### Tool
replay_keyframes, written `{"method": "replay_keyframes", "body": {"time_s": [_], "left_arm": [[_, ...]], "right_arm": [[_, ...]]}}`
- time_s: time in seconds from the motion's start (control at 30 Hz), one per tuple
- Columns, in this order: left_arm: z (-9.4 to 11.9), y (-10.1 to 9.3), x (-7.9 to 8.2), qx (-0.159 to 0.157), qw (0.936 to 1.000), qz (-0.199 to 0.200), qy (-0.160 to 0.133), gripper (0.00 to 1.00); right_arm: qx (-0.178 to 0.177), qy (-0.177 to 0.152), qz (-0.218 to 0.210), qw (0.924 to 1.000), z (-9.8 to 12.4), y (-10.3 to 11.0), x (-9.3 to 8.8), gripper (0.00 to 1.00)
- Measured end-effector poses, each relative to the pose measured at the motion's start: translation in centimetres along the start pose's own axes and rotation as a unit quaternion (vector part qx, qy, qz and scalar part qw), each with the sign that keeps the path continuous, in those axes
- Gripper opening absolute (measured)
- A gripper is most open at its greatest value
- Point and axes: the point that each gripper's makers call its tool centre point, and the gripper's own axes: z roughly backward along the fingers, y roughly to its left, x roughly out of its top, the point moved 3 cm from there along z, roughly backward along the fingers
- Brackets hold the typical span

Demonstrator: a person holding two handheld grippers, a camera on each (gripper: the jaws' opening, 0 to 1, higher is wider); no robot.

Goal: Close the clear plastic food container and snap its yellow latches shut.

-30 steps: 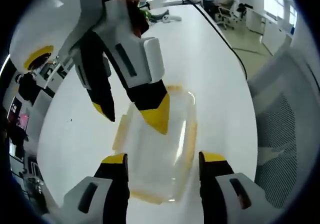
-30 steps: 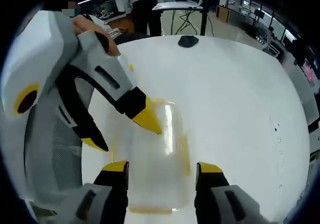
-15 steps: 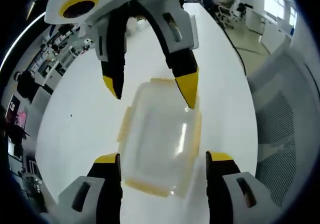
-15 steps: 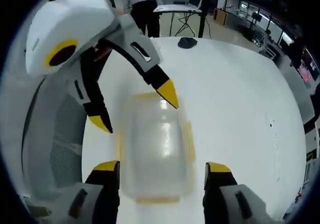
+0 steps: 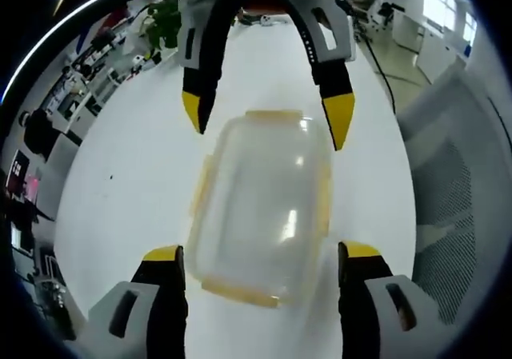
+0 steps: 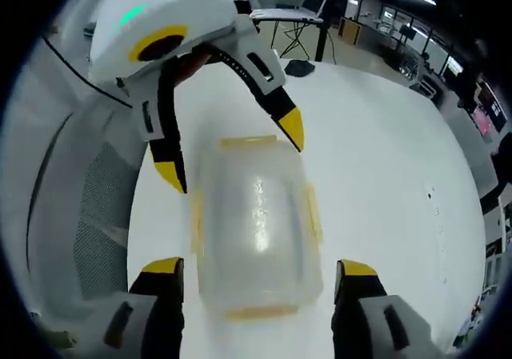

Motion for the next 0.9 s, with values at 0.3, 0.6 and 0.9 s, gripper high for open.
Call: {"method": "replay_keyframes", "body": {"time_s": [0.3,0.6,0.9], "left_arm": [[-0.7,0.1,-0.2,-0.006,0.9999,-0.009,0.007,0.78],[-1.3,0.6,-0.5,-0.003,0.9997,-0.015,0.017,0.73],[-1.4,0.6,-0.6,-0.006,0.9997,-0.018,0.018,0.72]], "right_arm": [[-0.01,0.005,0.007,0.9999,-0.7,0.5,-0.9,0.78],[-0.025,0.012,0.012,0.9995,-1.3,0.4,-1.4,0.74],[-0.028,0.014,0.018,0.9993,-1.4,0.2,-1.5,0.69]]}}
